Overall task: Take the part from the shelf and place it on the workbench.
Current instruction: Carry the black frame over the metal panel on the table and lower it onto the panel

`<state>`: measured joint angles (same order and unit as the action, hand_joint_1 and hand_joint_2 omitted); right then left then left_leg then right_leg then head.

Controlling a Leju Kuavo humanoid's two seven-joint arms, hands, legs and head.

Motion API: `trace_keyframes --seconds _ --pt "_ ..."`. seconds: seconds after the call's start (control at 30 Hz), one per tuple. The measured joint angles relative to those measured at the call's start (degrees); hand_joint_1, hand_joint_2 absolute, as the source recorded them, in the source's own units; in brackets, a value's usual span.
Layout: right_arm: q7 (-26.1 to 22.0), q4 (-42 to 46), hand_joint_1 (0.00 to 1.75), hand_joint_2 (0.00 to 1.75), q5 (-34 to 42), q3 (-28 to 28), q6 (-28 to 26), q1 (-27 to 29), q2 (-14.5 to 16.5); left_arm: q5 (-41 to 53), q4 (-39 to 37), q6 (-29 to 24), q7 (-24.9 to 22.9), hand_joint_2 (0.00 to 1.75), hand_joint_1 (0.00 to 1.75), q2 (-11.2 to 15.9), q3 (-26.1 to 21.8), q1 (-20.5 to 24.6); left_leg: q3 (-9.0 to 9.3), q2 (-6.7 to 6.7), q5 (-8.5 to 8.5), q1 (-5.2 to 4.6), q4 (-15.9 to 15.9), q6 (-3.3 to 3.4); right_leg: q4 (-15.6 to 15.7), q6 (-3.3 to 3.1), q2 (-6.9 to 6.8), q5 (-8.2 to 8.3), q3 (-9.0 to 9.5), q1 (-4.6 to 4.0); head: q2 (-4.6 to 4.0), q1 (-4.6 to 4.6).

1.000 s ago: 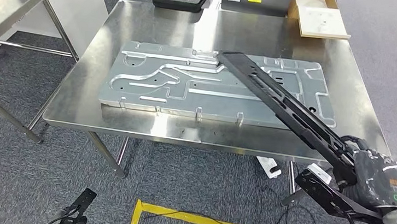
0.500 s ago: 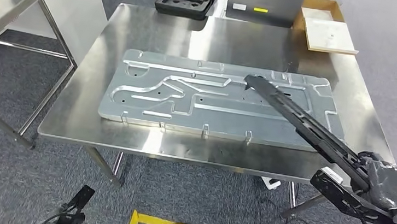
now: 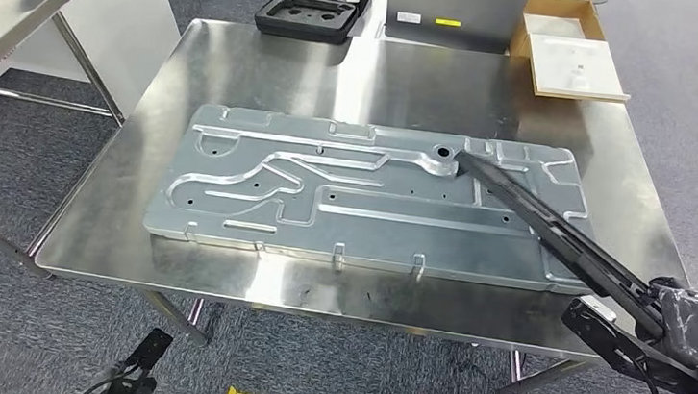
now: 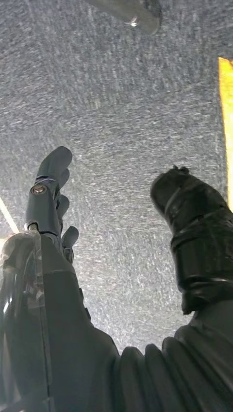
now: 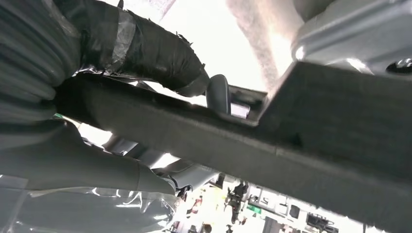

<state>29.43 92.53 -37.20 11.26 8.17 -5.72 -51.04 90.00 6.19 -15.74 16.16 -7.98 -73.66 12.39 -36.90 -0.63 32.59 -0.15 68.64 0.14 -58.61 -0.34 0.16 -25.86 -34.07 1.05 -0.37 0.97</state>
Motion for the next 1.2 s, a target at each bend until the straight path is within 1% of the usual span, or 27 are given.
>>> trace_keyframes --seconds 0.03,0.07,0.1,0.13,0.17,0.2,0.23,0.27,0.33,0.4,0.47,0.53,0.57,0.6,0.63,0.67,0.7,0.73,0.77,0.83,0.9,0.93,1.0,1.07,1.1,1.13,1.2 --pt "0.0 -0.1 1.75 1.75 -0.1 0.0 0.0 0.0 0.0 0.0 0.0 0.0 0.0 1.75 0.0 0.0 0.0 -0.1 -2.3 0.03 0.87 0.05 3.2 -0.18 0.0 -0.11 0.02 -0.37 0.35 -0.03 0.0 0.02" --pt "0.0 -0.2 1.75 1.75 -0.5 0.0 0.0 0.0 0.0 0.0 0.0 0.0 0.0 1.75 0.0 0.0 0.0 -0.2 -4.05 0.06 1.0 0.08 5.0 -0.25 -0.1 -0.14 0.04 -0.81 0.82 -0.04 0.0 0.02" --pt "0.0 -0.3 1.75 1.75 -1.1 0.0 -0.1 0.1 0.0 0.0 0.0 0.1 0.0 1.75 0.0 0.0 0.0 -0.3 -4.89 0.08 0.04 0.09 4.9 -0.22 -0.1 -0.11 0.07 -1.3 1.4 -0.04 0.0 0.03" --pt "0.0 -0.4 1.75 1.75 -2.2 0.1 -0.1 0.1 0.0 0.0 0.0 0.1 -0.1 1.75 0.0 0.0 0.0 -0.3 -4.76 0.1 -2.07 0.09 2.8 -0.05 -0.2 -0.05 0.09 -1.84 2.1 -0.04 0.0 0.03" --pt "0.0 -0.5 1.75 1.75 -3.8 0.1 -0.1 0.1 0.0 0.0 0.0 0.1 -0.1 1.75 0.0 0.0 0.0 -0.3 -3.91 0.14 -5.09 0.09 -0.9 0.19 -0.2 0.06 0.08 -2.44 2.8 -0.04 0.0 0.03" --pt "0.0 -0.5 1.75 1.75 -6.1 0.3 -0.1 -0.1 0.0 0.0 0.0 0.2 -0.1 1.75 0.0 0.0 0.0 -0.3 -3.09 0.16 -7.29 -0.03 -4.2 0.45 -0.2 0.21 0.09 -2.96 3.42 -0.06 0.0 -0.07" --pt "0.0 -0.5 1.75 1.75 -9.3 0.5 0.0 -0.3 0.0 0.0 0.0 0.2 -0.2 1.75 0.0 0.0 0.0 -0.3 -2.35 0.2 -8.69 -0.19 -7.0 0.76 -0.2 0.43 0.11 -3.38 3.76 -0.08 0.0 -0.09" --pt "0.0 -0.4 1.75 1.75 -13.1 0.9 0.2 -0.7 0.0 0.0 0.0 0.2 -0.2 1.75 0.0 0.0 0.0 -0.3 -1.98 0.21 -9.48 -0.36 -8.5 1.09 -0.2 0.69 0.15 -3.69 3.91 -0.08 0.0 -0.1" --pt "-0.1 -0.3 1.75 1.75 -20.8 1.7 1.0 -1.4 -0.2 0.0 0.0 0.1 -0.5 1.75 0.0 0.0 0.0 -0.3 -1.73 0.2 -9.36 -0.61 -9.1 1.69 0.0 1.35 0.2 -4.04 4.04 -0.12 0.0 0.0" --pt "-0.4 -0.1 1.75 1.75 -27.1 2.7 2.1 -2.1 -0.4 0.0 0.0 0.2 -0.9 1.75 0.0 0.0 0.0 -0.1 -1.0 0.17 -9.53 -0.34 -9.8 2.2 -0.3 1.95 0.09 -4.85 4.12 -0.01 0.0 -0.09" --pt "-1.1 -0.1 1.75 1.75 -32.4 3.8 3.2 -3.1 -0.6 -0.1 0.0 0.3 -1.2 1.75 0.0 -0.1 0.0 0.2 -0.13 0.16 -9.35 0.0 -10.6 2.64 -4.5 2.42 0.01 -6.82 1.97 0.11 0.0 -0.3" --pt "-2.4 -0.1 1.75 1.75 -36.7 4.8 3.6 -3.8 -0.6 -0.4 0.0 0.3 -1.5 1.75 0.0 -0.1 0.0 0.3 0.27 0.14 -8.9 0.03 -10.6 2.97 -11.9 2.86 0.03 -9.0 -2.56 0.19 0.0 -0.38" --pt "-3.4 -0.1 1.75 1.75 -38.6 5.3 3.4 -3.9 -0.6 -0.6 0.0 0.5 -1.6 1.75 0.0 -0.1 -0.1 0.2 0.46 0.11 -8.63 0.04 -10.5 3.02 -14.5 3.07 0.02 -9.13 -4.53 0.31 0.0 -0.37" --pt "-4.5 -0.1 1.75 1.75 -40.3 5.7 2.9 -3.9 -0.6 -0.8 0.0 0.8 -1.6 1.75 0.0 -0.1 -0.2 0.1 0.7 0.06 -8.32 0.08 -10.4 2.99 -15.1 3.25 0.01 -8.19 -5.59 0.45 0.0 -0.37" --pt "-5.8 -0.2 1.75 1.75 -41.9 6.1 2.2 -3.9 -0.6 -1.0 0.0 1.3 -1.4 1.75 0.0 -0.1 -0.4 0.0 0.98 -0.03 -7.95 0.15 -10.2 2.87 -13.4 3.41 0.0 -6.13 -5.52 0.6 0.0 -0.38" --pt "-6.9 -0.2 1.75 1.75 -43.2 6.5 1.4 -3.9 -0.6 -1.2 0.0 1.8 -1.0 1.75 0.0 -0.1 -0.6 0.0 1.27 -0.15 -7.52 0.23 -9.9 2.66 -10.0 3.54 -0.02 -3.49 -4.54 0.79 0.0 -0.39" --pt "-7.8 -0.2 1.75 1.75 -44.2 6.8 0.6 -3.9 -0.6 -1.2 0.0 2.4 -0.6 1.75 0.0 0.0 -0.9 -0.1 1.45 -0.28 -7.11 0.25 -9.6 2.37 -6.6 3.6 -0.01 -1.64 -3.32 0.89 0.0 -0.41" --pt "-8.5 -0.1 1.75 1.75 -44.9 7.1 -0.2 -3.9 -0.5 -1.2 0.0 2.9 -0.2 1.75 0.0 0.0 -1.0 -0.1 1.49 -0.41 -6.74 0.21 -9.2 2.04 -3.7 3.51 0.08 -0.51 -2.1 0.83 0.0 -0.46" --pt "-9.0 0.0 1.75 1.75 -45.3 7.4 -0.7 -3.8 -0.4 -1.1 0.0 3.3 0.0 1.75 0.0 0.0 -1.1 -0.1 1.4 -0.52 -6.57 0.14 -8.9 1.69 -2.1 3.27 0.14 -0.26 -1.42 0.7 0.0 -0.46" --pt "-9.6 0.2 1.75 1.75 -45.5 8.0 -1.2 -3.5 -0.1 -0.8 0.0 3.9 0.5 1.75 0.0 0.1 -1.2 -0.2 1.2 -0.68 -6.55 0.0 -8.8 1.17 -1.5 2.58 0.21 -0.66 -1.07 0.41 0.01 -0.41" --pt "-9.7 0.3 1.75 1.75 -45.3 8.5 -1.3 -3.2 0.1 -0.3 0.0 4.1 0.9 1.75 0.0 0.1 -1.2 -0.3 0.91 -0.58 -6.0 0.06 -8.4 0.68 -1.4 1.85 0.08 -0.58 -0.95 0.58 0.01 -0.3" --pt "-9.7 0.4 1.75 1.75 -45.2 8.6 -1.3 -3.1 0.2 -0.2 0.0 4.2 0.9 1.75 0.0 0.1 -1.2 -0.3 0.39 -0.43 -5.14 0.1 -7.1 0.41 -1.3 1.47 0.01 -0.53 -0.83 0.68 0.0 -0.19" --pt "-9.7 0.5 1.75 1.75 -45.2 8.7 -1.4 -3.1 0.3 -0.1 0.0 4.3 1.0 1.75 0.0 0.2 -1.2 -0.2 -2.33 -0.12 -2.09 0.22 -1.1 -0.08 -1.2 0.93 -0.15 -0.57 -0.62 0.7 0.0 -0.01" --pt "-9.8 0.5 0.87 0.87 -45.0 9.0 -1.4 -3.1 0.4 -0.1 0.0 4.7 1.0 1.75 0.0 0.3 -1.3 -0.3 -5.77 -0.02 0.27 0.23 5.7 -0.28 -1.2 0.73 -0.22 -0.65 -0.58 0.62 0.0 0.06" --pt "-9.8 0.5 0.44 0.44 -44.9 9.1 -1.4 -3.0 0.5 -0.1 0.0 4.9 1.0 1.75 0.0 0.3 -1.3 -0.4 -6.54 0.01 0.17 0.23 7.0 -0.28 -1.2 0.7 -0.23 -0.68 -0.54 0.6 0.0 0.07" --pt "-9.8 0.5 0.0 0.0 -44.8 9.1 -1.4 -3.0 0.6 -0.1 0.0 5.0 0.9 1.75 0.0 0.3 -1.3 -0.4 -6.21 0.03 -0.98 0.23 6.1 -0.2 -1.2 0.69 -0.2 -0.71 -0.47 0.59 0.0 0.07" --pt "-9.7 0.5 0.0 0.0 -44.4 9.2 -1.6 -2.9 0.7 -0.2 0.0 4.6 0.8 0.87 0.0 0.4 -1.4 -0.4 -2.94 0.06 -4.72 0.22 -1.0 0.19 -1.2 0.84 -0.13 -0.86 -0.22 0.58 0.0 0.07"
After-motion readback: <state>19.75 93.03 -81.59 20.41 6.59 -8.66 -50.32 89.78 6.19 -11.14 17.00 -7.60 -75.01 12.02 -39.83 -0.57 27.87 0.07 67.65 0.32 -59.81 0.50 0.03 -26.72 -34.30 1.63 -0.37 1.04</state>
